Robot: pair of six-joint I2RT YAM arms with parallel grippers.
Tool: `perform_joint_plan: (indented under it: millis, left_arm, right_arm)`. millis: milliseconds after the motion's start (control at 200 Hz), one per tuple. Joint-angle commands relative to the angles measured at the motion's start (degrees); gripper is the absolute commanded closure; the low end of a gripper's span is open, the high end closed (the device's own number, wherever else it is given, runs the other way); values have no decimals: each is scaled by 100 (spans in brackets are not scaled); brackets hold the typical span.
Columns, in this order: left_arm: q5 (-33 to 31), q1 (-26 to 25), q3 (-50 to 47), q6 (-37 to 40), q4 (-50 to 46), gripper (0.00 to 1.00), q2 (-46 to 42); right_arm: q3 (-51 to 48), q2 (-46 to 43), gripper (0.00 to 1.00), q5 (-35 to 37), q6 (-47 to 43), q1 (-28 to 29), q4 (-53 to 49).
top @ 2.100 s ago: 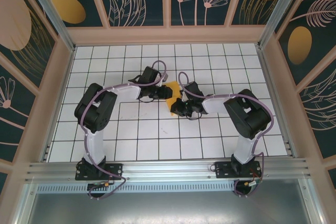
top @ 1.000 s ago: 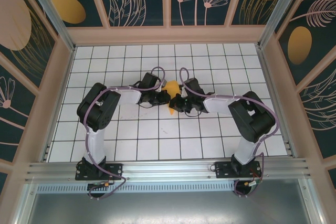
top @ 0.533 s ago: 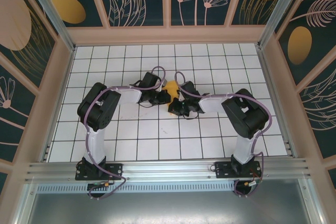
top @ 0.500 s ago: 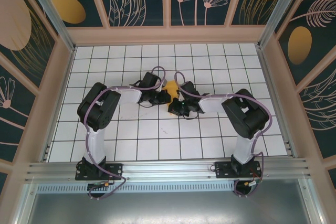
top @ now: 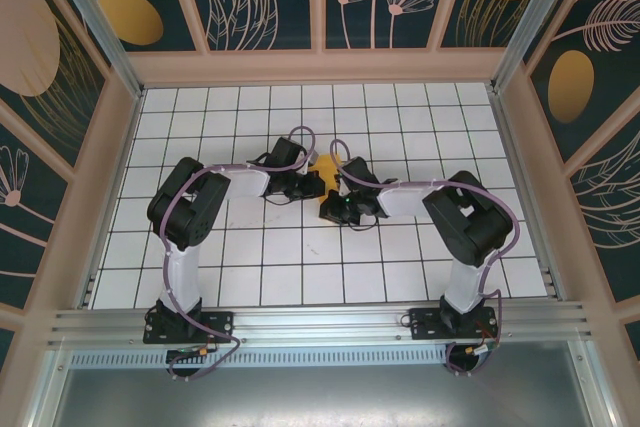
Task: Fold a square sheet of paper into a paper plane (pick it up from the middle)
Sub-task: Third fold the triangle at the center of the table.
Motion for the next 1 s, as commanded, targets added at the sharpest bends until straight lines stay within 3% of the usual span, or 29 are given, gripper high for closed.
perform_joint_plan:
  millis: [0, 220, 570, 841, 996]
  left_arm:
    - [-367, 31, -37, 172, -268, 90, 225]
    - [-376, 33, -37, 135, -233, 90, 191]
    - [-359, 34, -33, 172, -249, 90, 228]
    - [-338, 31, -40, 189, -242, 89, 227]
    - [-326, 31, -50, 187, -228, 89, 221]
  right_arm:
    - [-36, -447, 89, -243, -4, -194, 204]
    - [86, -432, 89, -247, -9, -678, 371]
    - [223, 409, 89, 9, -70, -862, 245]
    - [689, -133, 89, -55, -280, -913, -145]
    - [924, 73, 89, -39, -302, -1103, -66]
